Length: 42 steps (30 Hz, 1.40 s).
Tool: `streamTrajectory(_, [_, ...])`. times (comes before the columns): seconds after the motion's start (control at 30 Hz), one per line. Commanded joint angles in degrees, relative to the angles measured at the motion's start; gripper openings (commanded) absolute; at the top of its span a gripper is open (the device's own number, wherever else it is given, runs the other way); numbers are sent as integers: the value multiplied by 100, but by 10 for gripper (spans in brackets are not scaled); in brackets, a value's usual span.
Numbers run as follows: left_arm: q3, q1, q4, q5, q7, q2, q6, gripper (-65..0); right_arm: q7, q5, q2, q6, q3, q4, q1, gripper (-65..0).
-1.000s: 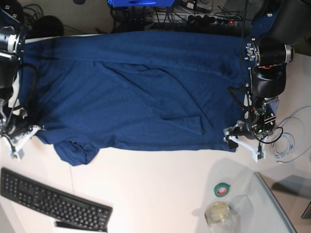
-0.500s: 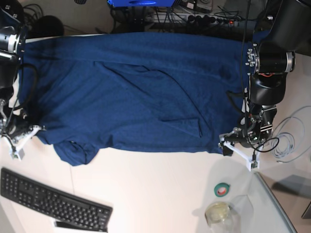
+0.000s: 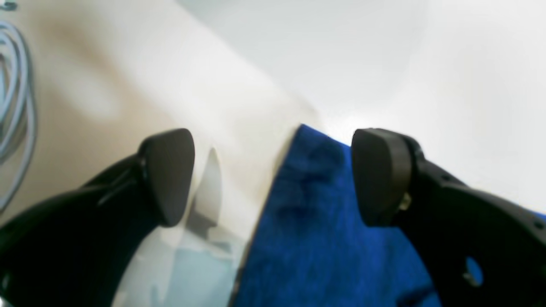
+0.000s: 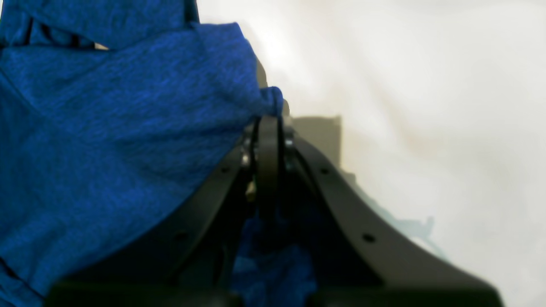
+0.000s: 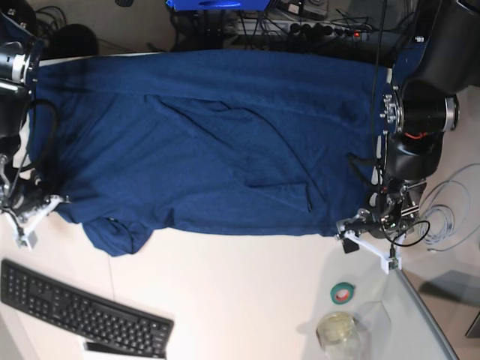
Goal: Layout the t-shirt on the table in an organized manner, then fold the t-shirt properly
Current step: 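Slide the left gripper along the side edge toward the hem, then grasp the hem corners with both grippers and pull them outward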
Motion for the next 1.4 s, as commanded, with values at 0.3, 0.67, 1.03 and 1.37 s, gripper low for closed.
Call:
streamTrajectory(0.3, [791, -202, -753, -68, -691, 211, 30, -110, 86, 47, 106, 45, 23, 100, 138, -650])
streamTrajectory(0.67, [703, -87, -780, -77, -691, 132, 496, -551, 103, 47, 106, 54, 23, 100, 120, -650])
streamTrajectory(1.03, [457, 18, -639, -42, -673, 62, 505, -650, 112, 47, 97, 54, 23, 100, 120, -650])
streamTrajectory(1.37, [404, 308, 565, -77, 30, 97, 505, -650, 130, 56, 106, 54, 49, 197, 164, -650])
